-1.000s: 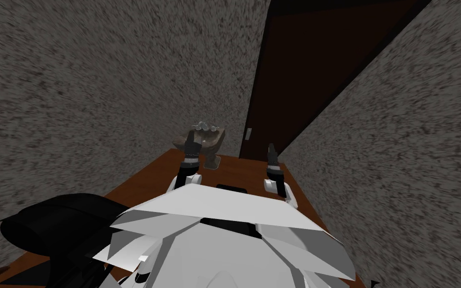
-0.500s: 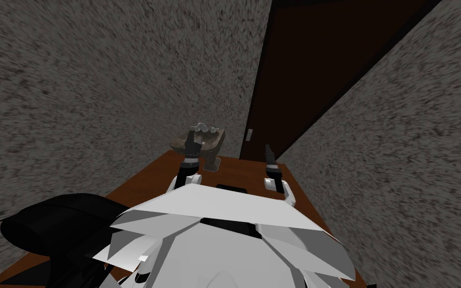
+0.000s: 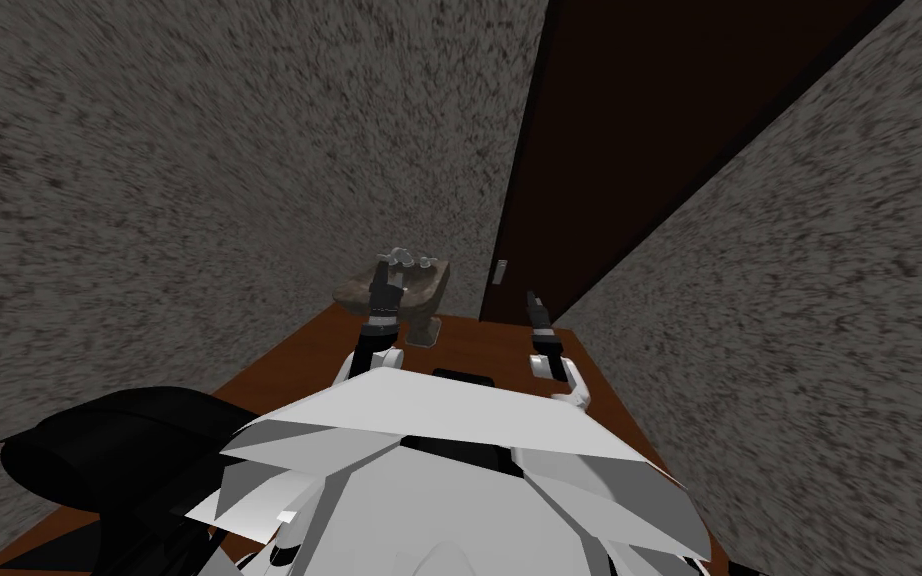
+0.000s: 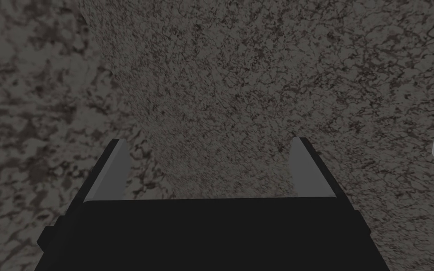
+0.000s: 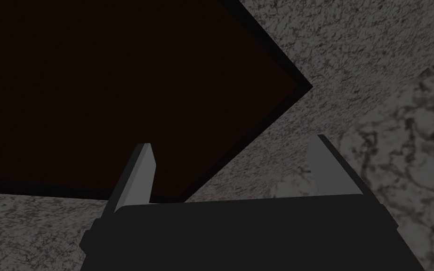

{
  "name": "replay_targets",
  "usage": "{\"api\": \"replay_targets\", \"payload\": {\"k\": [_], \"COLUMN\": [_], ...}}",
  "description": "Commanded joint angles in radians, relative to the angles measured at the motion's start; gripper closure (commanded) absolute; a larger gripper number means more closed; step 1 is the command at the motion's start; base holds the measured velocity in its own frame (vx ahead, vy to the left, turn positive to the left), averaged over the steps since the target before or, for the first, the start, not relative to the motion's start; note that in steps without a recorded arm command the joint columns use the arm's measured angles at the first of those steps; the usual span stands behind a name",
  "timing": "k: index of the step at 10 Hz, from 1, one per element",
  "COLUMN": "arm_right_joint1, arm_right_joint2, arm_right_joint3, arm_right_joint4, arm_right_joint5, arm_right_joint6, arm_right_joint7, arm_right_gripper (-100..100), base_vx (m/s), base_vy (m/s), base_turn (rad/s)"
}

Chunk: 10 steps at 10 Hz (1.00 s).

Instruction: Pull the door open

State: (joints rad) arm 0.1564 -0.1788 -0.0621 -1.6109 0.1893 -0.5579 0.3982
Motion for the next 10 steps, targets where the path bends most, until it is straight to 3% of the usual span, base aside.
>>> {"api": "replay_targets", "payload": {"k": [1, 10], "arm_right_joint1": [-0.019, -0.142], "arm_right_joint2": [-0.007, -0.055], "arm_right_joint3": [-0.006, -0.048], "arm_right_joint4": [0.038, 0.277], "arm_right_joint5": [0.013, 0.111], "arm_right_joint6": [-0.004, -0.013], "arm_right_joint7": [0.018, 0.151], "arm_right_gripper": [-100, -100], "base_vx": [0.051, 0.094], "base_vy": [0.034, 0.046], "base_turn": [-0.015, -0.025]}}
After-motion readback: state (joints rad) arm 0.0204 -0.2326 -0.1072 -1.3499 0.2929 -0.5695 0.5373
